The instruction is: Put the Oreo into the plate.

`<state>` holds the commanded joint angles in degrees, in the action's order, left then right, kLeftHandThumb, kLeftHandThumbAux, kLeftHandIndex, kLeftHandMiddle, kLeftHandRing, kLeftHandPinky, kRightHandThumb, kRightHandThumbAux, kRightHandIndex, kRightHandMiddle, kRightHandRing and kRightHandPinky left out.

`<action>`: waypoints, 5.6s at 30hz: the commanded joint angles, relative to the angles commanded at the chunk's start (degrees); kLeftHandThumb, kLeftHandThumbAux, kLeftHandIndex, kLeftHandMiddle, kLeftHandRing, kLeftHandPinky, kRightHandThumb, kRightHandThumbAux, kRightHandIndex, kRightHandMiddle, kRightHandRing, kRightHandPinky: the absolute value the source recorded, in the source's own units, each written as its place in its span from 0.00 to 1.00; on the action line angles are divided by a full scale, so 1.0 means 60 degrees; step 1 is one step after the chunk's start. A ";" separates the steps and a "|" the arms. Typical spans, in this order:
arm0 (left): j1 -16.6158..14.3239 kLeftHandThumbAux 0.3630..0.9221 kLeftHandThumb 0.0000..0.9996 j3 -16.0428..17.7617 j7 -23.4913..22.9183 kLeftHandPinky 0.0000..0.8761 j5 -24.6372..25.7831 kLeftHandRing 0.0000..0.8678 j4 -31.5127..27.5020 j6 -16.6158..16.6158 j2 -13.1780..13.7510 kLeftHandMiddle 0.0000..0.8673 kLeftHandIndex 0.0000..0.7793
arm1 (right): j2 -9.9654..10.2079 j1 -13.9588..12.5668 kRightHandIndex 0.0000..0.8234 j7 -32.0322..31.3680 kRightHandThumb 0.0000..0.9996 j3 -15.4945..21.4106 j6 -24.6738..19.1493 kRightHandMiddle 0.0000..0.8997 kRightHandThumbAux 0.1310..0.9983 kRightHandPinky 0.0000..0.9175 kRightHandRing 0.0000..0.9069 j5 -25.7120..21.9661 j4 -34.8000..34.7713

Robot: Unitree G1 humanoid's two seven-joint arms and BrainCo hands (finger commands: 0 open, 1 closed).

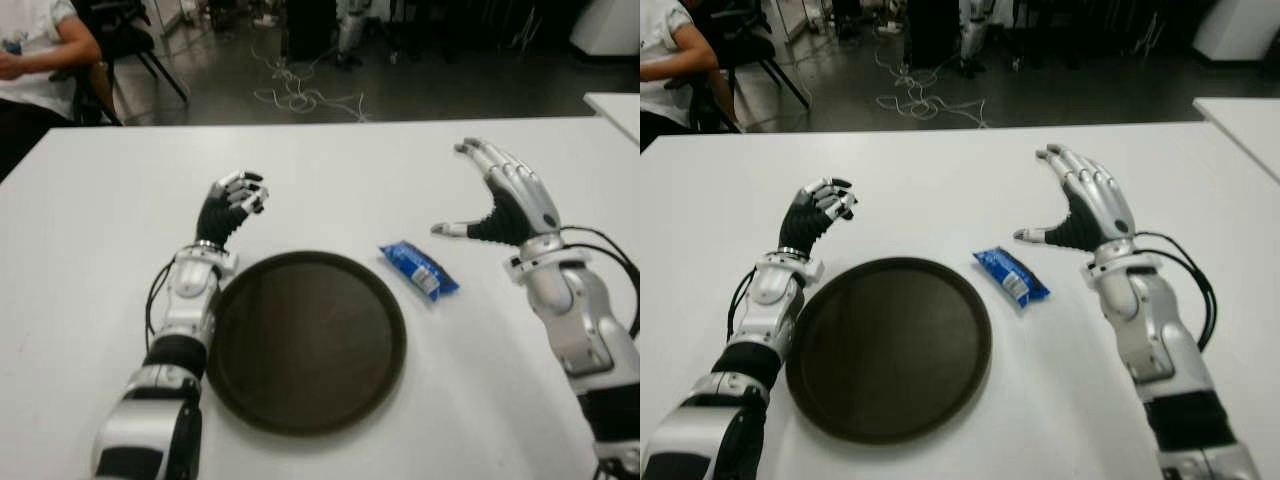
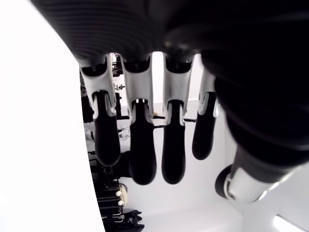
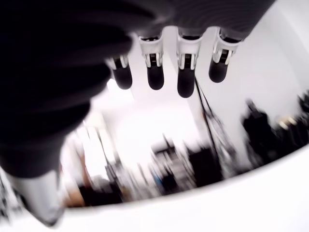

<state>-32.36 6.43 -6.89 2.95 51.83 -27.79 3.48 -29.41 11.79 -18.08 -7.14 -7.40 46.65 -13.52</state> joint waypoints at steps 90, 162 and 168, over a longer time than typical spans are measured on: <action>0.0153 0.57 0.83 -0.0184 0.0183 0.64 -0.0412 0.63 0.0024 -0.0618 0.0065 0.59 0.48 | 0.1145 0.0676 0.27 0.0272 0.00 -0.1730 -0.2987 0.25 0.71 0.29 0.28 0.3479 0.1402; 0.0224 0.57 0.82 -0.0258 0.0177 0.63 -0.0522 0.63 -0.0092 -0.0565 0.0051 0.58 0.48 | 0.1882 0.1654 0.18 0.3344 0.00 -0.0685 -0.1657 0.18 0.68 0.08 0.16 -0.0276 0.4543; 0.0230 0.57 0.83 -0.0262 0.0161 0.65 -0.0500 0.63 -0.0139 -0.0520 0.0034 0.58 0.49 | 0.1812 0.1691 0.18 0.3382 0.00 -0.0821 -0.1581 0.18 0.71 0.10 0.16 -0.0271 0.4710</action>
<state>-30.98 4.86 -5.93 -0.04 50.99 -30.91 3.68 -18.54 21.93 2.22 -12.07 -16.89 45.03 14.74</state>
